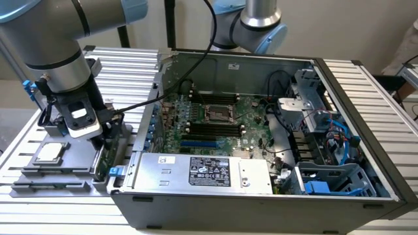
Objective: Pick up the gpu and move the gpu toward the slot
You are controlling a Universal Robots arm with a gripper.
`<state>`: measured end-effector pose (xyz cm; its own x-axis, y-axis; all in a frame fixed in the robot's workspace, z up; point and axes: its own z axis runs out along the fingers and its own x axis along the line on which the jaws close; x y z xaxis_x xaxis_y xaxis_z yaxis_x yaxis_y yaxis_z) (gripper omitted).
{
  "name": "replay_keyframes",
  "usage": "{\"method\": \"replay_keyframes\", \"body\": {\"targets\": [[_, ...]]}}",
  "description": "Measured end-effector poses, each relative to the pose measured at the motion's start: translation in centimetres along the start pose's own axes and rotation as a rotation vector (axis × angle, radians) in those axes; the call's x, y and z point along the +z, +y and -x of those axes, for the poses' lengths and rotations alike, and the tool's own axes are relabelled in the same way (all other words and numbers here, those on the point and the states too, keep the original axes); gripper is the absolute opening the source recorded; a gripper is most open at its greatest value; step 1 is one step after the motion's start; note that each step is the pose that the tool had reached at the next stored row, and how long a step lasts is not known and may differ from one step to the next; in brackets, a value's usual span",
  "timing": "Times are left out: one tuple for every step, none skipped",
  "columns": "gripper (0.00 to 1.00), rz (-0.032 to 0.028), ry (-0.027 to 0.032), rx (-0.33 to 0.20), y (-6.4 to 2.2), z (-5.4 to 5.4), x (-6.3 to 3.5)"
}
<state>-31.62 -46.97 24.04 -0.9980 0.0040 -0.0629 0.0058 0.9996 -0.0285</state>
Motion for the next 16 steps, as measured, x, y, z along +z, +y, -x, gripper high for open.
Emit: {"method": "replay_keyframes", "body": {"targets": [[0.26, 0.0022, 0.0008, 0.0, -0.02, 0.01, -0.02], [0.26, 0.0058, 0.0019, 0.0, -0.05, 0.01, -0.02], [0.26, 0.0095, 0.0036, 0.0, -0.08, 0.01, -0.03], [0.26, 0.0131, 0.0058, 0.001, -0.11, 0.0, -0.04], [0.26, 0.0171, 0.009, 0.001, -0.14, 0.02, -0.05], [0.26, 0.0202, 0.0142, 0.001, -0.17, 0.04, -0.07], [0.26, 0.0228, 0.0202, 0.001, -0.19, 0.05, -0.08], [0.26, 0.0249, 0.0273, 0.001, -0.21, 0.07, -0.08], [0.26, 0.027, 0.036, 0.001, -0.23, 0.1, -0.09], [0.26, 0.0281, 0.0435, 0.001, -0.24, 0.14, -0.1], [0.26, 0.0285, 0.0502, 0.001, -0.24, 0.18, -0.13], [0.26, 0.0285, 0.055, 0.001, -0.25, 0.22, -0.17], [0.26, 0.0284, 0.0586, 0.001, -0.25, 0.27, -0.22], [0.26, 0.0283, 0.0613, 0.001, -0.25, 0.32, -0.29], [0.26, 0.0282, 0.0638, 0.001, -0.26, 0.36, -0.37], [0.26, 0.0282, 0.0662, 0.001, -0.26, 0.39, -0.45]]}}
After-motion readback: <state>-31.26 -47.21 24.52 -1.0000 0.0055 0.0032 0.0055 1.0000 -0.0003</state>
